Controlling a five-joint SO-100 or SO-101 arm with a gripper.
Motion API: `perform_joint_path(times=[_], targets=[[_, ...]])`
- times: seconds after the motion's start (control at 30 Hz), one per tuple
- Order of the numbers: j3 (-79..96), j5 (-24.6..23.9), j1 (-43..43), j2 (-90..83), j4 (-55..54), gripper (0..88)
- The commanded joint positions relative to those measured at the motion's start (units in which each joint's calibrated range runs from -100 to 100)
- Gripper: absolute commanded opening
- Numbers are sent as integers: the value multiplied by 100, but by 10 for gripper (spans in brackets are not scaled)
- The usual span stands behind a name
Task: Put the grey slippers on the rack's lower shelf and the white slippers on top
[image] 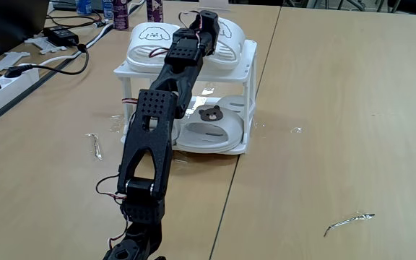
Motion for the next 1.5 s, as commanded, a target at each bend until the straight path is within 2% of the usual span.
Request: perform_joint_path(times=[0.0, 0.43, 0.93, 0.97, 1.0, 1.07, 1.13, 1.2, 1.27, 1.3, 1.47], targets=[[-485, 42, -20, -247, -67, 283], [1950, 42, 54, -2359, -58, 279], [6100, 42, 54, -5733, -76, 277], [6263, 42, 54, -6078, -76, 255], [6398, 42, 54, -6448, -84, 197], [6668, 42, 62, -7382, -84, 6], [7111, 42, 54, -8123, -119, 14], [7931, 42, 54, -8686, -990, 5], [9149, 42, 62, -9149, -2638, 6], [9979, 42, 62, -9444, -3803, 6], [12054, 42, 54, -10613, -7064, 6]])
